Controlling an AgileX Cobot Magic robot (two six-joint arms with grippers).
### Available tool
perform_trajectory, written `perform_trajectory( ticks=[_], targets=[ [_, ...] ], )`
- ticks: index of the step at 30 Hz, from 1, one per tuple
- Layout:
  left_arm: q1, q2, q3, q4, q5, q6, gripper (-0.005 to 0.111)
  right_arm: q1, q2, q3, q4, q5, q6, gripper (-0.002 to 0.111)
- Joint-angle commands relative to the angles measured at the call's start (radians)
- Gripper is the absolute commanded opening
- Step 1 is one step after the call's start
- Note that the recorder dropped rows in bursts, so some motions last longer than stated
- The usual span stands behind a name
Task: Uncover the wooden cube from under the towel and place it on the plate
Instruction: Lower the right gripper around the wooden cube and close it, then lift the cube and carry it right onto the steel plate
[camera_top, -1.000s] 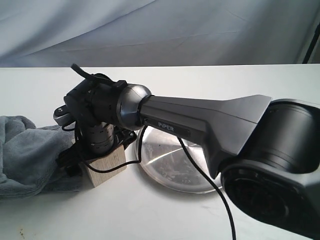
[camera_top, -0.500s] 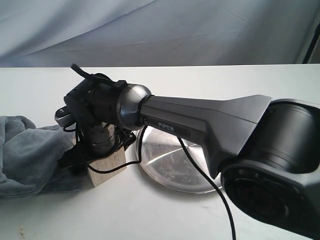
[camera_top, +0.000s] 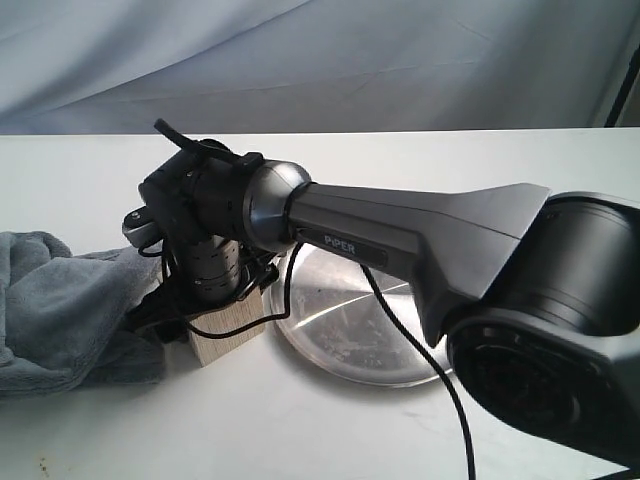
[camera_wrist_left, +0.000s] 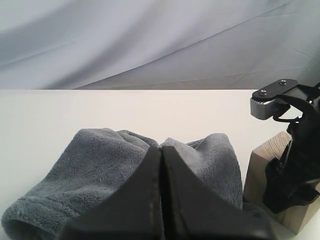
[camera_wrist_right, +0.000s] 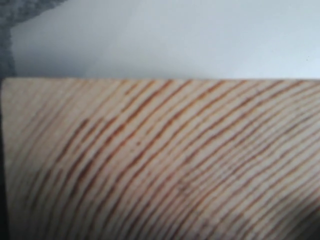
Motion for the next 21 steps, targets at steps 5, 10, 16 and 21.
perform_trajectory(
  ticks=[5,10,16,21],
  targets=[
    [0.003,-0.004,0.005,-0.005,-0.011,-0.002,0.000,-0.009,-0.066,-0.005,-0.018,0.020,-0.060,0.009],
    [0.003,-0.004,0.005,-0.005,-0.011,-0.002,0.000,-0.009,-0.110,-0.005,-0.018,0.016,-0.070,0.008],
    [0.003,-0.004,0.005,-0.005,-0.011,-0.005,0.000,-0.009,-0.140,-0.005,-0.019,0.020,-0.080,0.008],
    [0.003,-0.004,0.005,-0.005,-0.011,-0.005,0.000,-0.009,-0.157,-0.005,-0.023,0.035,-0.088,0.008]
  ],
)
